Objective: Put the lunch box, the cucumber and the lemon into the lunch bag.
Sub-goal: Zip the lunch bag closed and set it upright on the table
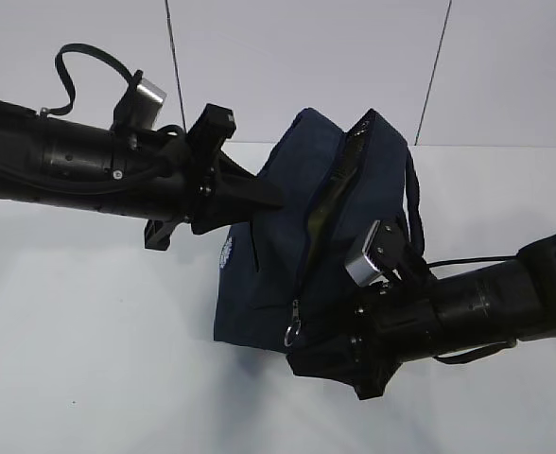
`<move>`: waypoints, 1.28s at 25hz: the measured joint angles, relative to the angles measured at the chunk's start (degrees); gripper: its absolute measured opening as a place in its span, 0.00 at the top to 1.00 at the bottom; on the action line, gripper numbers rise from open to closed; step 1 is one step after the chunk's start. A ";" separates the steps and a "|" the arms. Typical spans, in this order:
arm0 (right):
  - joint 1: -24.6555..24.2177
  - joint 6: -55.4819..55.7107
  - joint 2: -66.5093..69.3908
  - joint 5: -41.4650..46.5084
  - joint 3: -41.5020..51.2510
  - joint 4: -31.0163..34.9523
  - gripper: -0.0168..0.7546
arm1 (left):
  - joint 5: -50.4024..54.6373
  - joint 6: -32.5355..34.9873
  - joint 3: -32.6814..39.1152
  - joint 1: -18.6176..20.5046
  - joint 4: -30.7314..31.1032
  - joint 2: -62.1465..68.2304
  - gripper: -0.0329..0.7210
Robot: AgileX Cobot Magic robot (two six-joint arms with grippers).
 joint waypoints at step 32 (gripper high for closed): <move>0.81 1.92 3.04 2.99 -6.95 -0.47 0.70 | 0.25 0.00 0.00 0.00 0.58 0.00 0.94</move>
